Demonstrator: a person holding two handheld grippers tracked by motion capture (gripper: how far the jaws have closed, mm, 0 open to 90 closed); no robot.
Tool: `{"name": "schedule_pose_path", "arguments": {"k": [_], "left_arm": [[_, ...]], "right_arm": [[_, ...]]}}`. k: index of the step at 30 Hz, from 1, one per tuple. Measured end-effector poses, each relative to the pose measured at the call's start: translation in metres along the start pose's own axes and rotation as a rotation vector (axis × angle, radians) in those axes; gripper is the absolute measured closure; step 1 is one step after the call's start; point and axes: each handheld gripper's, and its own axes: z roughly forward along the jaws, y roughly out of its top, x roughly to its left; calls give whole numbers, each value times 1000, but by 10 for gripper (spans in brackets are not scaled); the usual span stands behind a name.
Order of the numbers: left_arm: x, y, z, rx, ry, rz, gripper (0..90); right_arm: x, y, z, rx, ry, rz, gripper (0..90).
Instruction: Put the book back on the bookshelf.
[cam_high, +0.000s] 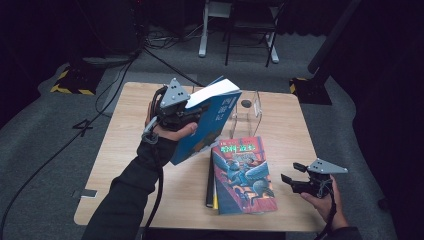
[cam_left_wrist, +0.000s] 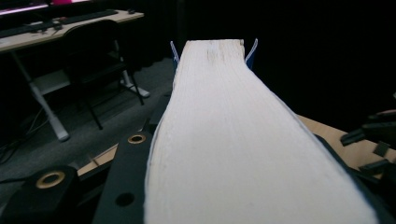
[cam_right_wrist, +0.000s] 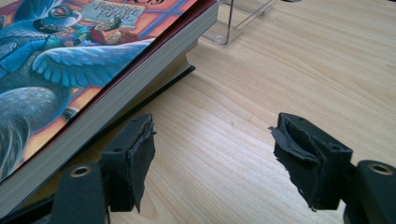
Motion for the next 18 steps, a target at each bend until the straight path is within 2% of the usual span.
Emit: {"name": "schedule_pose_path", "arguments": {"k": [5, 12, 18], "left_arm": [[7, 1, 8, 17, 54, -9, 602], [18, 0, 14, 27, 115, -59, 602], [22, 3, 14, 34, 149, -56, 602]], "right_arm": [[1, -1, 3, 10, 2, -3, 297], [3, -1, 5, 13, 7, -9, 297], [3, -2, 6, 19, 9, -7, 297]]}}
